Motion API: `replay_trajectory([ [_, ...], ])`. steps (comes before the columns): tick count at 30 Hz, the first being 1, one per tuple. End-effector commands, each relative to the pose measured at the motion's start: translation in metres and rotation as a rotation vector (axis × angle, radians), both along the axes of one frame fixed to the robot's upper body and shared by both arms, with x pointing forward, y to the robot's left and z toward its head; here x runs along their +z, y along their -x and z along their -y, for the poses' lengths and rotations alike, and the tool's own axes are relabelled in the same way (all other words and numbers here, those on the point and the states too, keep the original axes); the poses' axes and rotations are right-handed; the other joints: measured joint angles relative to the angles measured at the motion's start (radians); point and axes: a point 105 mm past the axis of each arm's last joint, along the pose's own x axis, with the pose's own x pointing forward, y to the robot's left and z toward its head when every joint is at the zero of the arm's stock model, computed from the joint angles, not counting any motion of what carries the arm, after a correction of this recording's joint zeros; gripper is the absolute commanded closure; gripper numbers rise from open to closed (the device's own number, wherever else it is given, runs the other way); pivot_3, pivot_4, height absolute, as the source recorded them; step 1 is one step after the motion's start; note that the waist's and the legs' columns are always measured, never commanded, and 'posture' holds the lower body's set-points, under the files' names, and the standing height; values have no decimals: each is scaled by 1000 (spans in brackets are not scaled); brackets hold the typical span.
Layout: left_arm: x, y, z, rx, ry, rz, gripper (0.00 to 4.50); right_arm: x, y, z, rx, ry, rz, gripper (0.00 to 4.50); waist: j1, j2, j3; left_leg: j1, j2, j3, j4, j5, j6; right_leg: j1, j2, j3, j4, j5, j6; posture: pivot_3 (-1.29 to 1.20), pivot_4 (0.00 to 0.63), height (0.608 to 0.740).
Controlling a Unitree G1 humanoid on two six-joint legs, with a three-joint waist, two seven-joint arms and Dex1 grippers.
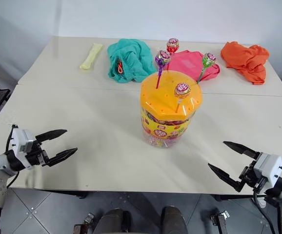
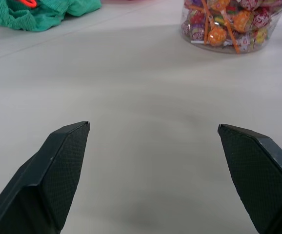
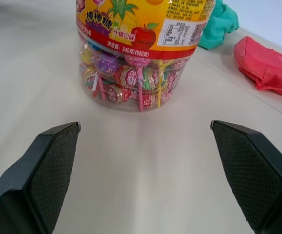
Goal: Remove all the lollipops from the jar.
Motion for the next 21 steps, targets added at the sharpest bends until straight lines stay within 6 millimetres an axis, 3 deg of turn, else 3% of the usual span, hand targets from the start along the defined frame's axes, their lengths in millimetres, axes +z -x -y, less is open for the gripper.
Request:
replay_trajectory([
  [1,8,0,9,-51,-3,17,30,9,1,1,-12,-36,58,0,0,0,0,0,0,0,0,0,0,0,0,0,0,0,0,0,150,740],
  [4,11,-7,8,-42,48,-11,30,28,2,7,-55,-122,121,0,2,0,0,0,0,0,0,0,0,0,0,0,0,0,0,0,150,740],
  [8,29,-31,-23,33,243,-30,30,99,24,8,-98,-399,300,0,18,2,1,-1,0,0,1,0,0,-1,0,0,2,0,0,0,150,740],
  [10,29,-32,-19,-38,268,-77,30,116,31,3,-90,-412,337,0,19,1,1,0,0,-1,1,0,-1,-1,1,-1,3,0,0,0,150,740],
  [12,40,-31,-3,-160,293,-106,30,127,35,0,-88,-397,360,0,20,0,0,0,-1,0,1,0,-1,-1,1,-1,2,0,0,0,150,740],
  [14,69,-31,24,-326,330,-95,30,132,40,-4,-71,-359,364,0,24,-1,0,-1,-1,0,1,0,-1,-1,1,-1,2,0,0,0,150,740],
  [17,115,-35,71,-525,310,5,30,126,41,-13,-42,-296,335,0,51,-2,0,-4,-1,-1,3,0,-1,-1,1,-2,1,0,1,0,150,740],
  [21,152,-31,116,-703,319,128,30,124,38,-17,-35,-297,329,0,46,-1,-1,-5,-7,0,7,-1,1,2,1,-2,1,1,2,0,150,740],
])
